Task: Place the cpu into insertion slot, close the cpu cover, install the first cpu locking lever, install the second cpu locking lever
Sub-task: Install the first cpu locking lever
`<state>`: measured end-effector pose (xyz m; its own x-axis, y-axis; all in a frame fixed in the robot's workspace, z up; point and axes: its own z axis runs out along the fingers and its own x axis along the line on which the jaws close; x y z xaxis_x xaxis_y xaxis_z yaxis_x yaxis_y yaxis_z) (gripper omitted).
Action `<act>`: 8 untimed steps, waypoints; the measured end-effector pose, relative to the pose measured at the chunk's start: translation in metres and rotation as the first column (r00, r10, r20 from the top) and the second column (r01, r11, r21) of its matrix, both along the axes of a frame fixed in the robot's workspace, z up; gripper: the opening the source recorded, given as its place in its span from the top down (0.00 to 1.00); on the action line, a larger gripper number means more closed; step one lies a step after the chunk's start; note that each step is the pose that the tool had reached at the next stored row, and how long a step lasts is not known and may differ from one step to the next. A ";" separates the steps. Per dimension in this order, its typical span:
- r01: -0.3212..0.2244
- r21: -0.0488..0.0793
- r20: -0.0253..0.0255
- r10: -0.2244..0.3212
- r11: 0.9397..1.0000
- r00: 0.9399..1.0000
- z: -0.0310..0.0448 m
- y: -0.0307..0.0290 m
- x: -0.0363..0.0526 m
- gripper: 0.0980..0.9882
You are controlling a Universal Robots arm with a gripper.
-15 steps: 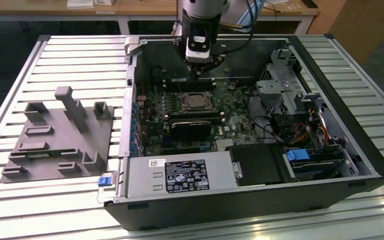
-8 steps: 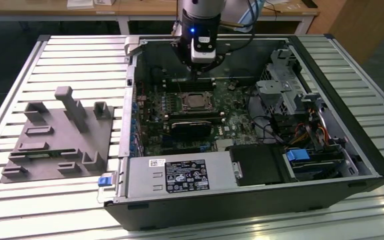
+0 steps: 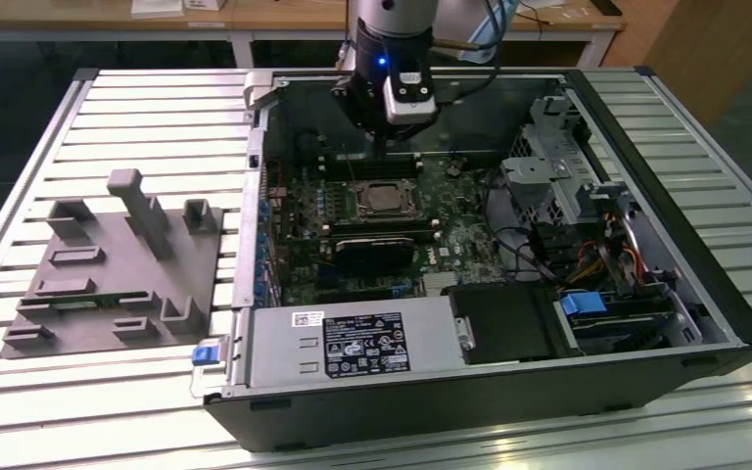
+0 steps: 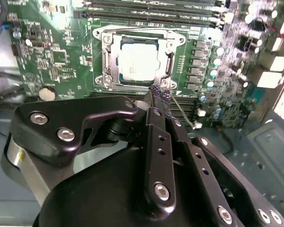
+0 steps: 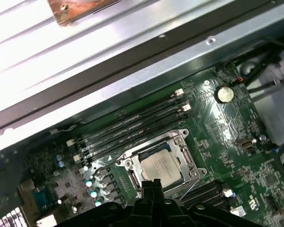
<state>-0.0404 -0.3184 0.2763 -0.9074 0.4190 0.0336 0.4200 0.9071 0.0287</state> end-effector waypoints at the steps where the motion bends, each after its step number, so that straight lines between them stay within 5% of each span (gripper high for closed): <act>1: -0.018 0.000 0.000 0.018 1.000 1.000 -0.0001 0.0000 0.0000 0.99; 8: -0.145 0.000 0.000 0.145 0.989 0.989 -0.0007 0.0000 0.0000 0.99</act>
<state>-0.0404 -0.3184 0.2755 -0.9584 0.2834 0.0336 0.2843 0.9583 0.0286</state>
